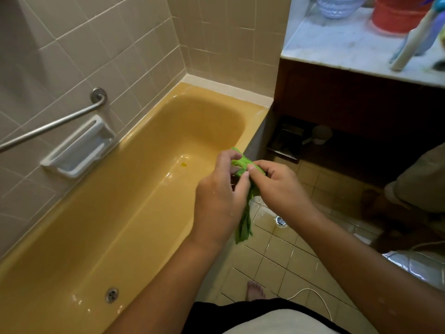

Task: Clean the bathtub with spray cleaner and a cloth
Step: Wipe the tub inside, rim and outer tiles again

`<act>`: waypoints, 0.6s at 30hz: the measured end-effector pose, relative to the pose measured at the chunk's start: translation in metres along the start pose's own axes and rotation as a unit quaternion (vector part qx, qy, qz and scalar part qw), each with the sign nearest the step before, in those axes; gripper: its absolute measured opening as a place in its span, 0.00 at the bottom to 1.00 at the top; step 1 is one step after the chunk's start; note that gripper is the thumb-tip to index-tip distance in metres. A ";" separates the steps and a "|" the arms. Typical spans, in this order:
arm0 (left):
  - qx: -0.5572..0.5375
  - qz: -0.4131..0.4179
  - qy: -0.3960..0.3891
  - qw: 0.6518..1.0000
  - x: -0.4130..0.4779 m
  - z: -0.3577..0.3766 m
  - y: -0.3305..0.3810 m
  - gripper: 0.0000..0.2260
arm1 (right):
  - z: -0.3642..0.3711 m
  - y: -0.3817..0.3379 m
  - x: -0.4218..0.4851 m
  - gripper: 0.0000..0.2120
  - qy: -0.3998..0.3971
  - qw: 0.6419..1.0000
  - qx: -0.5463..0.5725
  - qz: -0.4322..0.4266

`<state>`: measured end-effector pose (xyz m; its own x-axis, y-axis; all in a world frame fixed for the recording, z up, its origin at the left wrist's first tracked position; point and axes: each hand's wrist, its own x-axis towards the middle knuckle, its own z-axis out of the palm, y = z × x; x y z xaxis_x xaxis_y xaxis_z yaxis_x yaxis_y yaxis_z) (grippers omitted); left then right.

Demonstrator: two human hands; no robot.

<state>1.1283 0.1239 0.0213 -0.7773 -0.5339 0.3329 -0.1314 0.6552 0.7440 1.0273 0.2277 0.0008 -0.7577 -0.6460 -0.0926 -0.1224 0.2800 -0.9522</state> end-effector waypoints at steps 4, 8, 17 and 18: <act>-0.003 0.002 -0.087 0.996 -0.003 -0.001 -0.005 0.24 | -0.014 -0.006 -0.008 0.20 -0.090 0.987 0.129 0.041; -0.123 -0.038 -0.159 0.979 0.000 -0.008 -0.009 0.25 | -0.021 0.003 -0.005 0.11 -0.064 0.996 0.060 0.006; -0.358 -0.130 -0.201 0.902 0.013 -0.023 -0.016 0.22 | -0.048 -0.042 0.014 0.12 -0.086 0.983 0.161 0.013; -0.377 -0.129 -0.214 0.892 0.011 -0.022 -0.013 0.22 | -0.053 -0.050 0.018 0.13 -0.091 0.976 0.196 0.022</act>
<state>1.1347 0.0978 0.0285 -0.9659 -0.2561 -0.0379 -0.0148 -0.0914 0.9957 0.9857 0.2402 0.0622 -0.6255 -0.7651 -0.1528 0.1903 0.0402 -0.9809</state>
